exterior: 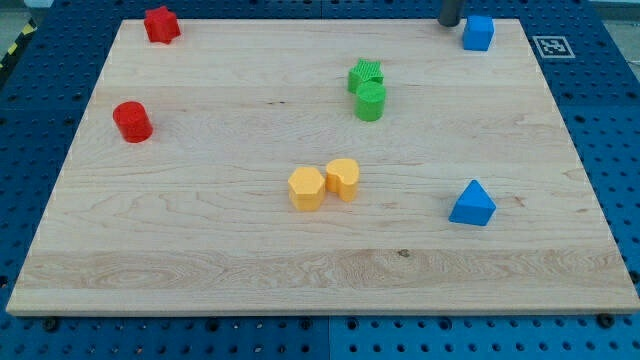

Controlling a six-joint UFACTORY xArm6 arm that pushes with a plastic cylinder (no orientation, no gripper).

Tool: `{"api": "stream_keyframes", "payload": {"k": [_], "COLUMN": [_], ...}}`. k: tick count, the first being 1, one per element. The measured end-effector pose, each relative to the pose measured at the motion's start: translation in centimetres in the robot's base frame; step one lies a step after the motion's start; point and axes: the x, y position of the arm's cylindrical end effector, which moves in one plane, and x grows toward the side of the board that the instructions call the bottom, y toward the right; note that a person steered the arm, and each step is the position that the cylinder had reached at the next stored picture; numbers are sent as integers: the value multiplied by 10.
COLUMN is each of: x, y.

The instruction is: Point your arm to the blue cube

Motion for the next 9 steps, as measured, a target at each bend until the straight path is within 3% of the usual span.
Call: {"api": "stream_keyframes", "payload": {"k": [4,9], "x": [63,79], "y": [1,1]}}
